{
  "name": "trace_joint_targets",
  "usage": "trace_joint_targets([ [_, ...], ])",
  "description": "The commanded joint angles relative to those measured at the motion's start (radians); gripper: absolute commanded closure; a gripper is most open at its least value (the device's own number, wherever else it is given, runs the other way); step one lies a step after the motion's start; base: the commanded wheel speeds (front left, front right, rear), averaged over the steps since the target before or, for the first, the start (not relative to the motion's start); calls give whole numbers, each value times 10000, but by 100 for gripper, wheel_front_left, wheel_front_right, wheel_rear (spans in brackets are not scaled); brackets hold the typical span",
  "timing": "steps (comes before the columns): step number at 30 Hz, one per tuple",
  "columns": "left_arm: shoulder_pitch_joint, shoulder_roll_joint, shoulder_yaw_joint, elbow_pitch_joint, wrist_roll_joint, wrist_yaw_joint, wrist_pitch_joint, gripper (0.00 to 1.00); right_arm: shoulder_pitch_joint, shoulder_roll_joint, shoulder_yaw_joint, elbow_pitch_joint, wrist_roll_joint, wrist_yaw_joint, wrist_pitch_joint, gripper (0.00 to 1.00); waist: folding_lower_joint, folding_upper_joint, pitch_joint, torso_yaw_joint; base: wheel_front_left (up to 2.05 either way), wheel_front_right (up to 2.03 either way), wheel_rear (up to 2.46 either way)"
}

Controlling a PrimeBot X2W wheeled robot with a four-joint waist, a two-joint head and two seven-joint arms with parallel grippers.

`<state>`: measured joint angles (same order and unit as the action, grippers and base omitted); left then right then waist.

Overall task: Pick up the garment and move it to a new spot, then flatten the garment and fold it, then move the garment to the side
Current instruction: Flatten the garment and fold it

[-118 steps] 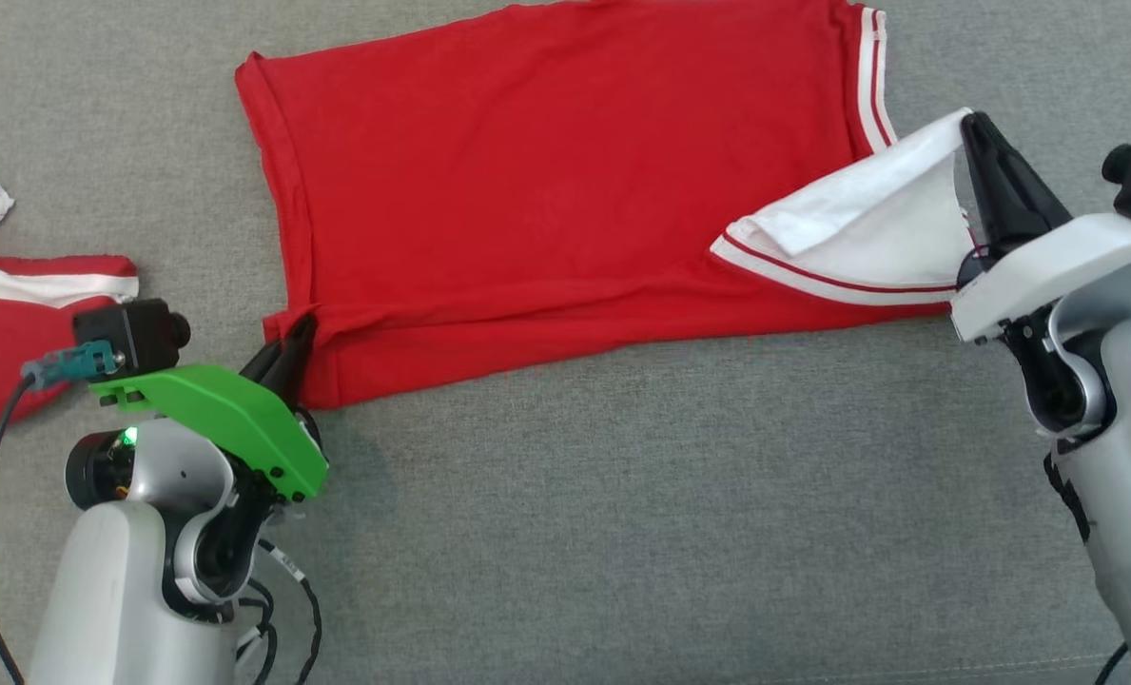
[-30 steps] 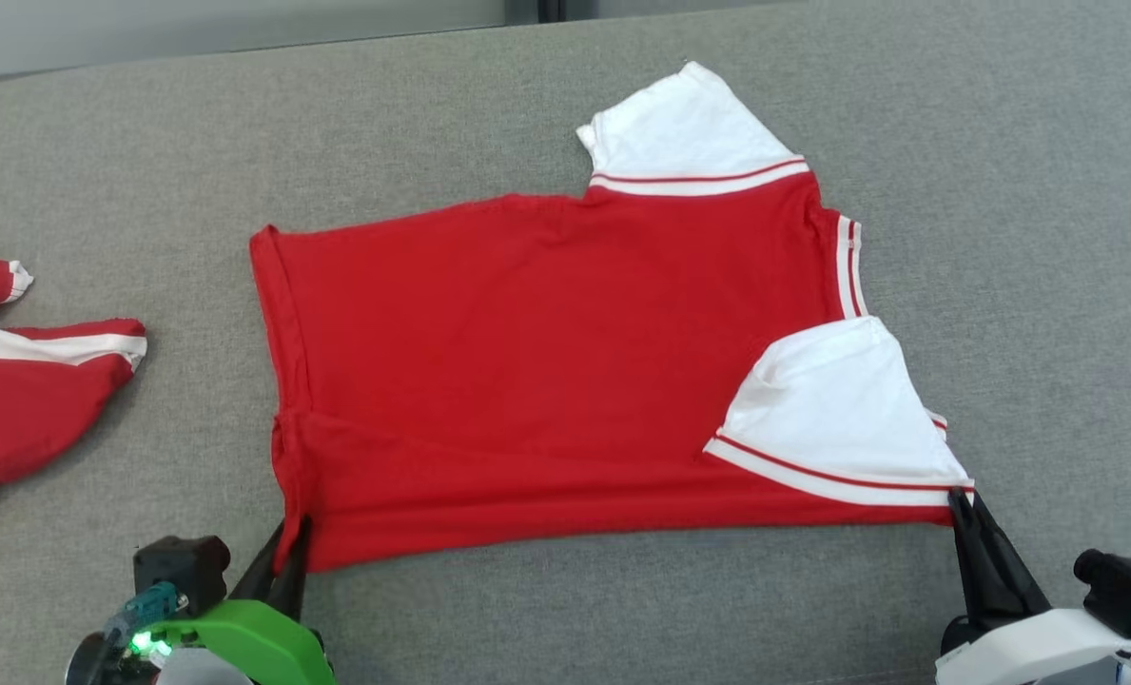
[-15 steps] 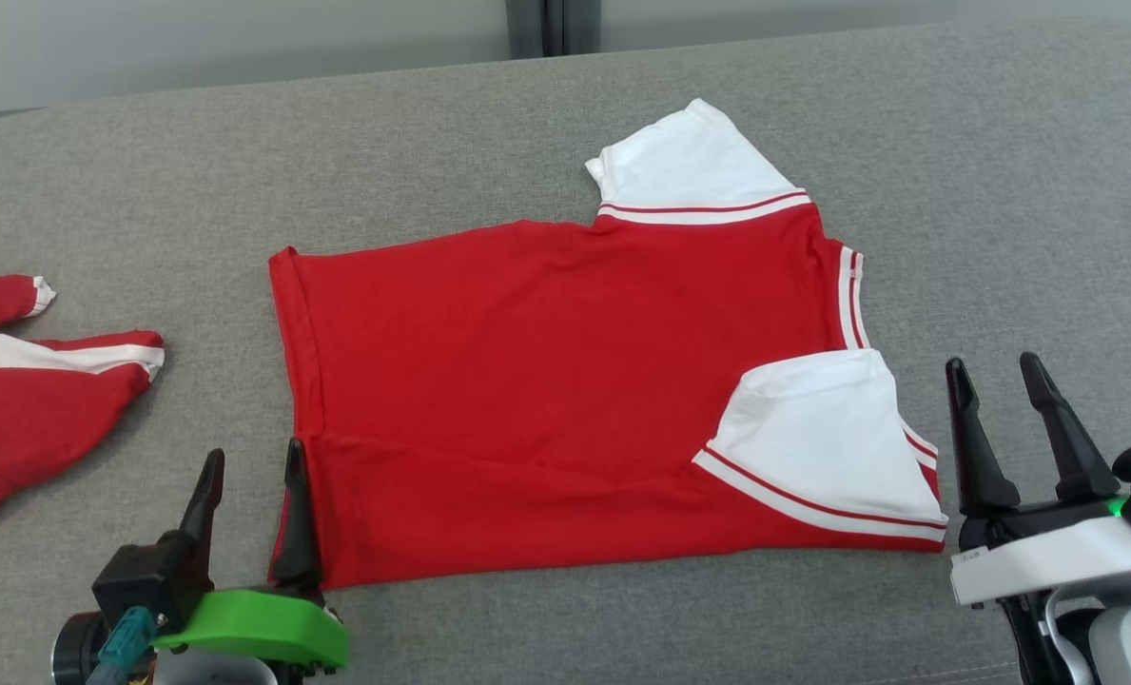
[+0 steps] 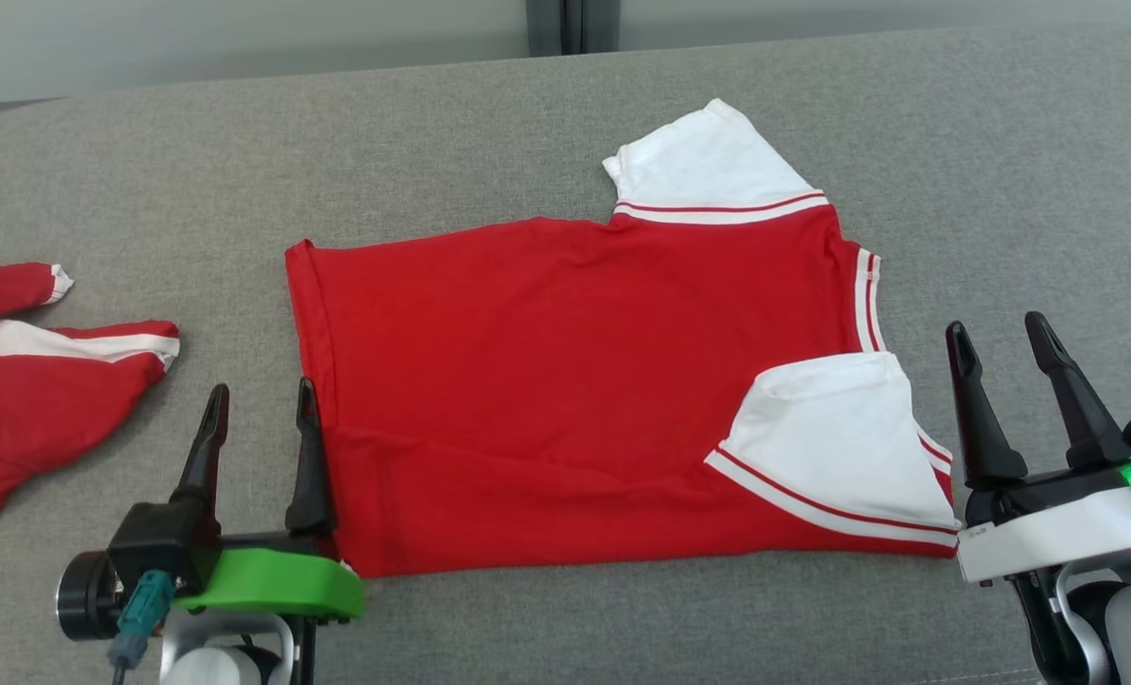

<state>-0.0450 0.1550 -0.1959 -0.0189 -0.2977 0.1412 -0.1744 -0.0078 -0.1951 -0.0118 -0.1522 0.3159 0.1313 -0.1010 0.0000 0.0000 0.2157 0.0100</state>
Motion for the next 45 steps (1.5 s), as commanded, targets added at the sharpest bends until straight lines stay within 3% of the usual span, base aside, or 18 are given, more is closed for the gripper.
trace_joint_targets([
  [1, -392, 124, 19, 50, 38, -3, 85, 0, -163, 35, -29, -61, 71, -11, 7, 0, 0, 0, 165, -8, 0, 0, 0],
  [8, -2718, 549, 15, 820, -323, -756, 1096, 0, -548, -61, 92, -125, 183, -11, -1, 0, 0, 0, 1079, -119, 0, 0, 0],
  [15, -5342, 855, 130, 3960, -1030, -1628, 2422, 0, -1152, -98, 474, 258, 312, -11, -206, 0, 0, 0, 1888, -504, 0, 0, 0],
  [22, -6921, 906, 126, 7042, -1316, -2055, 2802, 0, -1602, -105, 735, 968, 492, -11, -430, 0, 0, 0, 2211, -729, 0, 0, 0],
  [23, -7094, 895, 141, 7368, -1364, -2088, 2731, 53, -1682, -133, 748, 1102, 520, -11, -454, 0, 0, 0, 2226, -744, 0, 0, 0],
  [24, -7218, 890, 139, 7603, -1395, -2137, 2658, 81, -1751, -169, 756, 1200, 537, -11, -483, 0, 0, 0, 2231, -753, 0, 0, 0],
  [25, -7344, 902, 128, 7860, -1416, -2187, 2578, 100, -1873, -228, 759, 1344, 596, -11, -516, 0, 0, 0, 2236, -759, 0, 0, 0],
  [33, -7881, 750, -158, 8860, -1268, -2351, 1845, 100, -3591, -827, 803, 3021, 1059, -11, -661, 0, 0, 0, 2175, -528, 0, 0, 0],
  [45, -8850, -313, -908, 9159, -1137, -2538, 1167, 100, -7650, -1609, 2159, 6639, 2121, -11, -388, 0, 0, 0, 3154, 914, 0, 0, 0],
])
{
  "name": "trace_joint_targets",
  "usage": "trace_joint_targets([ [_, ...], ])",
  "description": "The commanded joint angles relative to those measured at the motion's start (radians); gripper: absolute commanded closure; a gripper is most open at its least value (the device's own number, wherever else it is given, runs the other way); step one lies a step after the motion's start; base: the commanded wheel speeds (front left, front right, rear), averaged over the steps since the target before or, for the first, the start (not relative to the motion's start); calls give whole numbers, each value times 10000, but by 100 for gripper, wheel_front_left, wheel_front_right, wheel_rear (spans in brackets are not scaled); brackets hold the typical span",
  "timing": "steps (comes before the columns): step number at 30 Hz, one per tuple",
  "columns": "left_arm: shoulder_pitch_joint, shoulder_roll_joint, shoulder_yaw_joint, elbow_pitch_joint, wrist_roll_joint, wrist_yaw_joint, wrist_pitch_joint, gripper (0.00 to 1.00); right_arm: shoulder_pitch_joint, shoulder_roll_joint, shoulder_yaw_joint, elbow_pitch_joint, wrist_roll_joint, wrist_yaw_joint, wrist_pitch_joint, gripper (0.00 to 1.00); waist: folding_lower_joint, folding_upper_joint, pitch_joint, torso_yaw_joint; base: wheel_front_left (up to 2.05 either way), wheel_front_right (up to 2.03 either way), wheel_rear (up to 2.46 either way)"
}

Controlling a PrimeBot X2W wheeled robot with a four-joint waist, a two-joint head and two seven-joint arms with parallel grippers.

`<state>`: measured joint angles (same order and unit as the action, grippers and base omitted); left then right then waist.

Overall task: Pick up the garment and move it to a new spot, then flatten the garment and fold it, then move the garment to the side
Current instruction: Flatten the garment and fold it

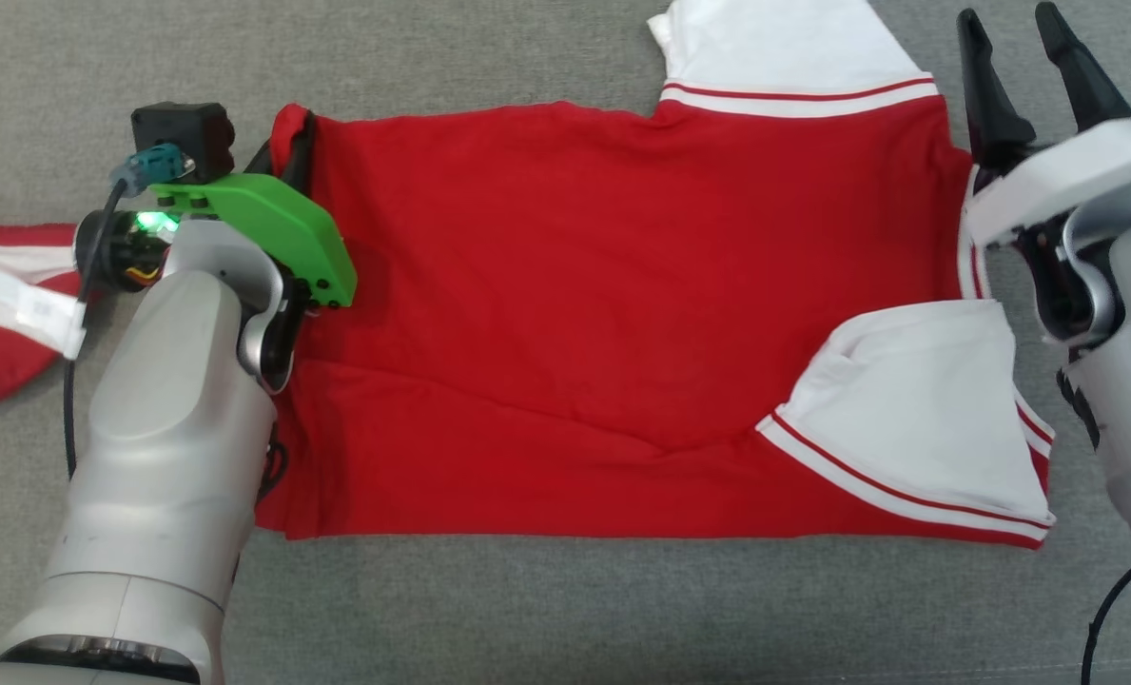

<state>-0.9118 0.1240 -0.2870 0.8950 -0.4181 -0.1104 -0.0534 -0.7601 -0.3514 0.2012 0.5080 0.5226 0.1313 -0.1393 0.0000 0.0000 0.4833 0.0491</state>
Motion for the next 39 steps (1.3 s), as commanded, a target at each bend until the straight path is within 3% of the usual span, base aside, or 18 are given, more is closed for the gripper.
trace_joint_targets([
  [1, -270, -97, -86, 48, 65, -39, -106, 100, -517, -82, 221, 359, 126, -11, 51, 0, 0, 0, 569, 667, 0, 0, 0],
  [9, -717, -556, -641, 358, -208, -147, -369, 100, -2880, -264, 1328, 2630, 512, -11, 677, 0, 0, 0, 1048, 1517, 0, 0, 0],
  [18, -914, -652, -1226, 744, -623, -160, -509, 100, -4417, -391, 2192, 4632, 692, -11, 1716, 0, 0, 0, 1187, 1810, 0, 0, 0],
  [21, -934, -655, -1367, 854, -846, -168, -525, 100, -4619, -383, 2604, 4972, 796, -9, 2243, 82, 0, 0, 1151, 1803, 0, 0, 0],
  [22, -945, -657, -1393, 883, -917, -171, -522, 100, -4669, -393, 2710, 5001, 868, -11, 2346, 98, 0, 0, 1139, 1785, 0, 0, 0],
  [29, -1207, -465, -1391, 945, -1190, -180, -921, 100, -4810, -714, 3109, 4602, 1268, -12, 1292, 100, 0, 0, 740, 1537, 0, 0, 0],
  [39, -590, 62, -1663, 244, -1575, -188, -1070, 100, -3254, -1316, 3641, 3155, 2334, -11, -34, 100, 0, 0, -263, 964, 0, 0, 0],
])
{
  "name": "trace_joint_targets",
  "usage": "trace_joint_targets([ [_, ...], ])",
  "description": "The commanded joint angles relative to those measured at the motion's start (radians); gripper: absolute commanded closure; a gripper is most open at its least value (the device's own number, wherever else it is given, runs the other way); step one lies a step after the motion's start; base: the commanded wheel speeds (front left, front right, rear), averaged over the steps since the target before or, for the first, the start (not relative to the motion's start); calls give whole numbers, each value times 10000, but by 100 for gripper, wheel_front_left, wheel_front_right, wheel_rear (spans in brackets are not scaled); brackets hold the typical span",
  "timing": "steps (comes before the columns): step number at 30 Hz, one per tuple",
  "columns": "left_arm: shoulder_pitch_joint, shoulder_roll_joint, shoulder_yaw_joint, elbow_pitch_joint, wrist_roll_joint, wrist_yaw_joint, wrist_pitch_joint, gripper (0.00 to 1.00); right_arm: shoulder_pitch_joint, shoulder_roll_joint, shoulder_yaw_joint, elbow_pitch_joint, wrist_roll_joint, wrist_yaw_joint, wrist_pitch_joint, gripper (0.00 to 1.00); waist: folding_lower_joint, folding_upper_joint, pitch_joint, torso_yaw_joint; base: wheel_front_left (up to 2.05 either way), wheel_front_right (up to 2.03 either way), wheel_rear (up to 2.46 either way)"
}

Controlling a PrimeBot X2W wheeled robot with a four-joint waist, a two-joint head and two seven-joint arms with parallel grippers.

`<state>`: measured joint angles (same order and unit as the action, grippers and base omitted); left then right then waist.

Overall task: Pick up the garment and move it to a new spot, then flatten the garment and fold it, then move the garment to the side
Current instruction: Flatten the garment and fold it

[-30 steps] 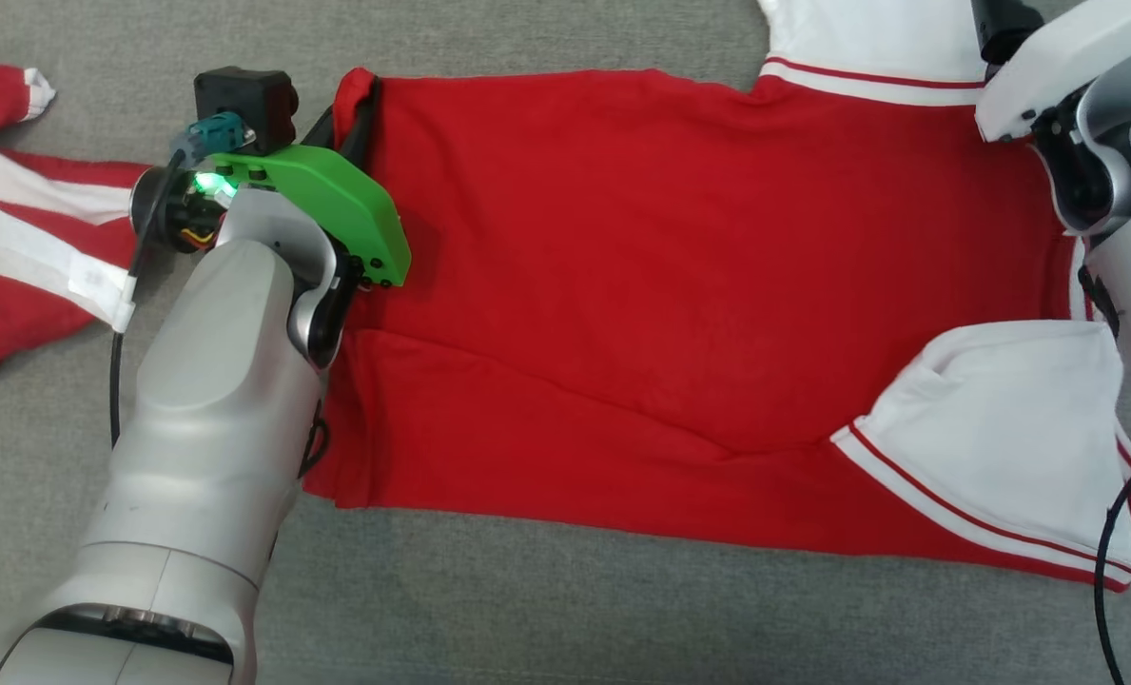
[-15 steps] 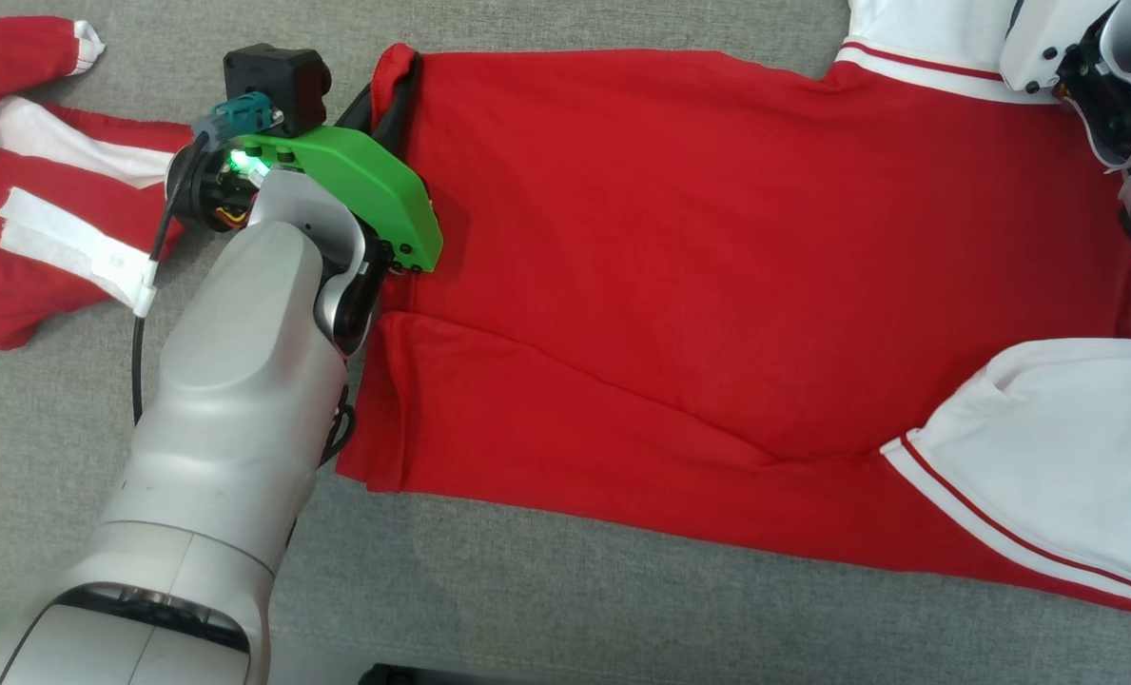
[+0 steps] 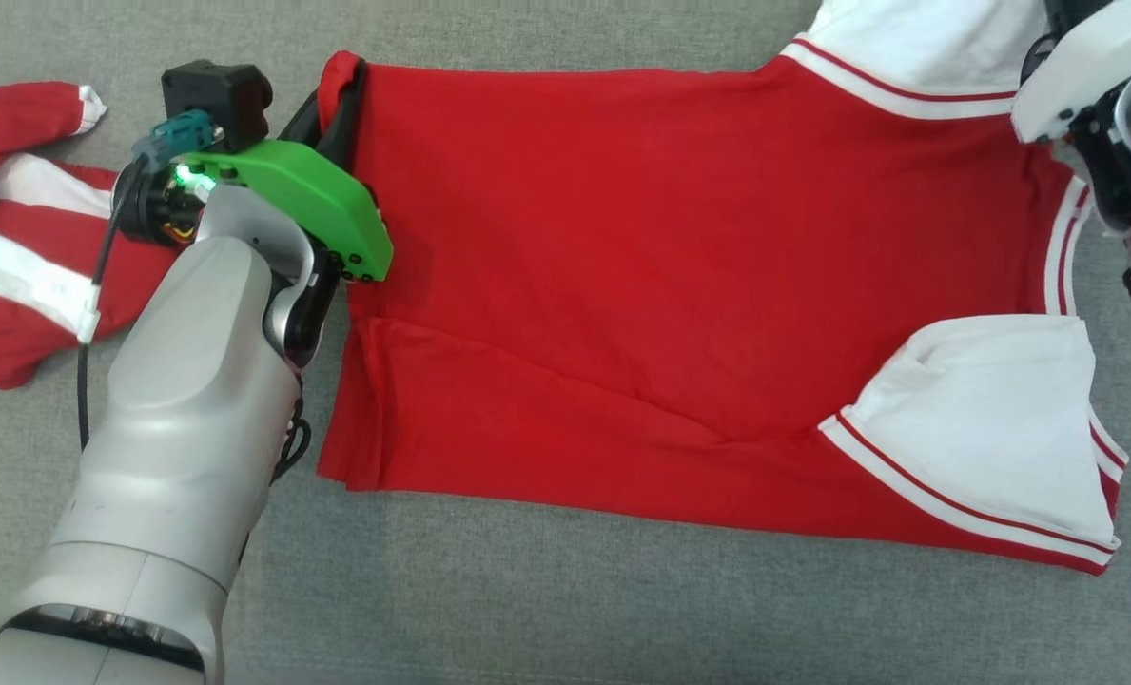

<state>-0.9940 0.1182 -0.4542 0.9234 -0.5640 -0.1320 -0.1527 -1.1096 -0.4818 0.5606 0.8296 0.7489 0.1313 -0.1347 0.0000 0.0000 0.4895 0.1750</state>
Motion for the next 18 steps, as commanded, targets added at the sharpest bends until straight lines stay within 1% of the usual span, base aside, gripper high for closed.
trace_joint_targets([
  [1, 377, 219, 34, -157, -177, 29, -114, 100, 479, -82, 143, -291, 131, -11, -238, 100, 0, 0, -418, -377, 0, 0, 0],
  [4, 939, 437, 132, -572, -423, 29, -255, 100, 1284, -193, 336, -965, 376, -11, -608, 100, 0, 0, -655, -595, 0, 0, 0],
  [8, 2063, 753, 345, -1323, -746, 43, -509, 100, 2705, -332, 322, -1947, 766, -12, -1022, 100, 0, 0, -906, -884, 0, 0, 0],
  [12, 3250, 1041, 467, -2228, -838, 308, -647, 100, 4221, -403, -79, -2899, 938, -11, -1234, 100, 0, 0, -1119, -1085, 0, 0, 0],
  [14, 3863, 1168, 546, -2742, -921, 481, -699, 100, 5038, -329, -391, -3408, 1063, -11, -1276, 100, 0, 0, -1215, -1164, 0, 0, 0],
  [18, 4990, 1429, 650, -3814, -1023, 886, -594, 100, 6476, -231, -1130, -4341, 953, -11, -1298, 100, 0, 0, -1345, -1297, 0, 0, 0],
])
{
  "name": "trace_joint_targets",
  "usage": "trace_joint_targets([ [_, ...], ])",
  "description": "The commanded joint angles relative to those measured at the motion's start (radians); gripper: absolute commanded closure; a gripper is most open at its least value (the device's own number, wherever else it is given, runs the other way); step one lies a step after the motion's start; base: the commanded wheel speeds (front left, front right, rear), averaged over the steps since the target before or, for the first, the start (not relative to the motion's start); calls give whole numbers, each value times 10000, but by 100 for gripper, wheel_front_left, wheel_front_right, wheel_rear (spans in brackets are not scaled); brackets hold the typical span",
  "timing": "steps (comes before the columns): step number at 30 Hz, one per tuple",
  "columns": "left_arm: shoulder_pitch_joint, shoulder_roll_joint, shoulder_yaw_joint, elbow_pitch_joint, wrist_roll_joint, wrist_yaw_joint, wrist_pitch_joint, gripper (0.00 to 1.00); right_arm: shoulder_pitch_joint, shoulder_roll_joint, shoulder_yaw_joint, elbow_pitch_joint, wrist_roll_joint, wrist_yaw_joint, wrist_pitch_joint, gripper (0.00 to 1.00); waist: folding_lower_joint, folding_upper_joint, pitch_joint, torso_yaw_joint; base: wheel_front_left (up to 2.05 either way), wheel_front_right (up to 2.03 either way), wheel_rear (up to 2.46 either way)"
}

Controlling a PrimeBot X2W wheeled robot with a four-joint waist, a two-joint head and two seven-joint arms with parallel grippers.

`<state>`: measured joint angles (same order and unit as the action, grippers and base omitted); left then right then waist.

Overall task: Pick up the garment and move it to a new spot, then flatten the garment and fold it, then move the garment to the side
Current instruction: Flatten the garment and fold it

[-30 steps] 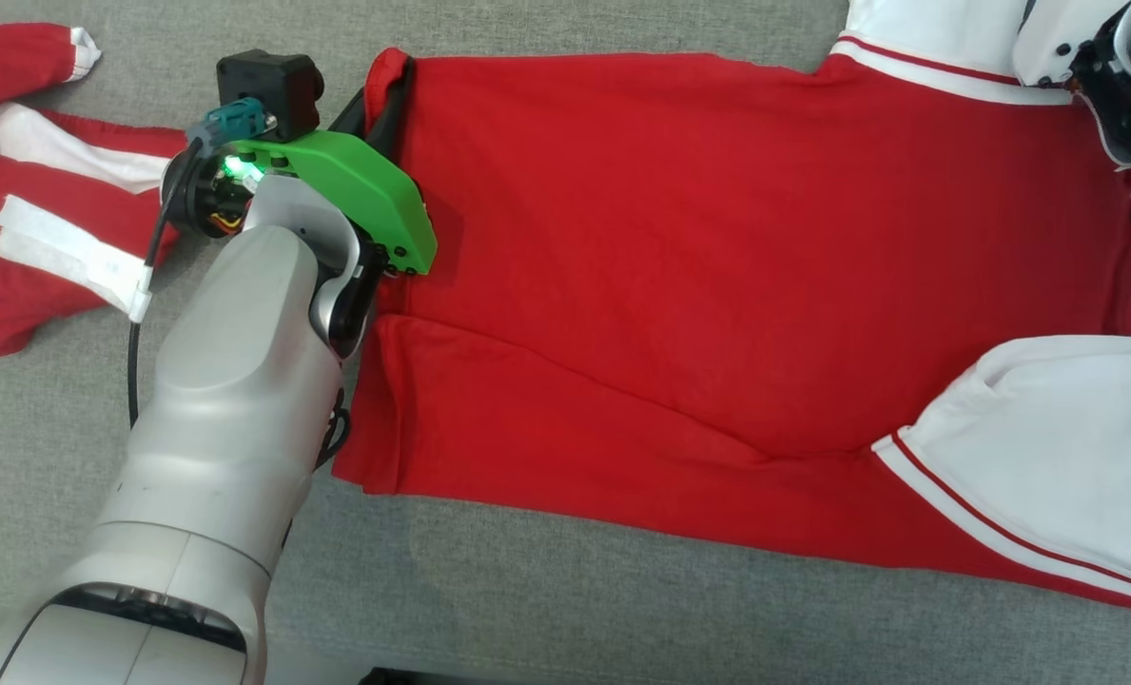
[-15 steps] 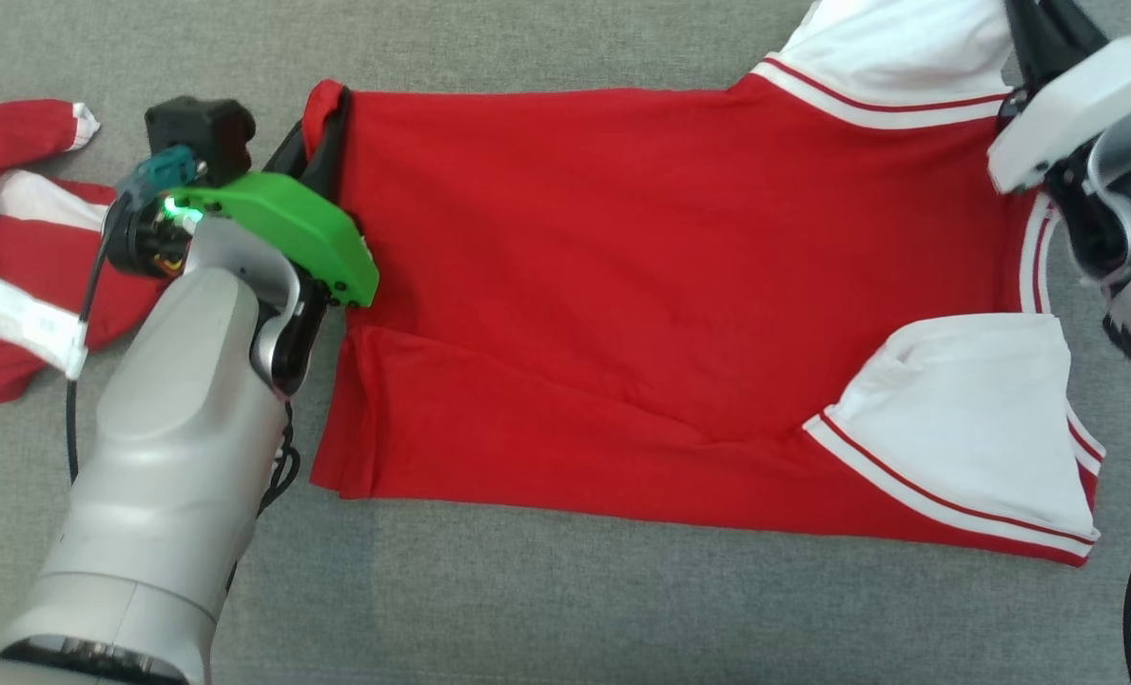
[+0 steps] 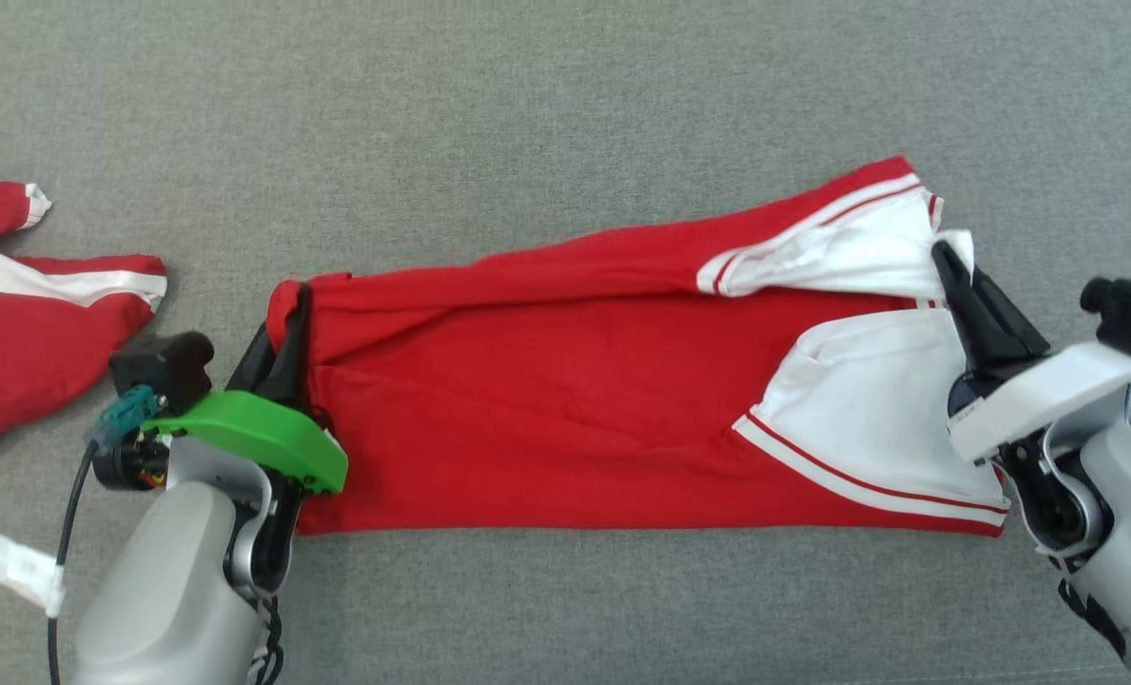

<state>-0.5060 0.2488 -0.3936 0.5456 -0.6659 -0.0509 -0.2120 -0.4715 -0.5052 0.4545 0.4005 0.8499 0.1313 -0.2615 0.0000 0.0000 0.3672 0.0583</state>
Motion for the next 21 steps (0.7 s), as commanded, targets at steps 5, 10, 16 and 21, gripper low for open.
trace_joint_targets([
  [5, 1239, 432, 239, -1257, -280, 529, 325, 93, 1823, 464, -1106, -1108, -498, -11, -40, 100, 0, 0, -263, -235, 0, 0, 0],
  [10, 2097, 614, 358, -2119, -408, 902, 436, 0, 3143, 884, -1656, -1874, -1064, -11, -40, 0, 0, 0, -516, -315, 0, 0, 0],
  [16, 3140, 689, 619, -3199, 271, 1909, -249, 0, 4251, 1553, -2883, -2943, -2548, -11, -37, 0, 0, 0, -937, -529, 0, 0, 0],
  [21, 3741, 611, 694, -4358, 1124, 2832, -453, 0, 4670, 2082, -3836, -3827, -3789, -11, 185, 0, 0, 0, -1305, -624, 0, 0, 0],
])
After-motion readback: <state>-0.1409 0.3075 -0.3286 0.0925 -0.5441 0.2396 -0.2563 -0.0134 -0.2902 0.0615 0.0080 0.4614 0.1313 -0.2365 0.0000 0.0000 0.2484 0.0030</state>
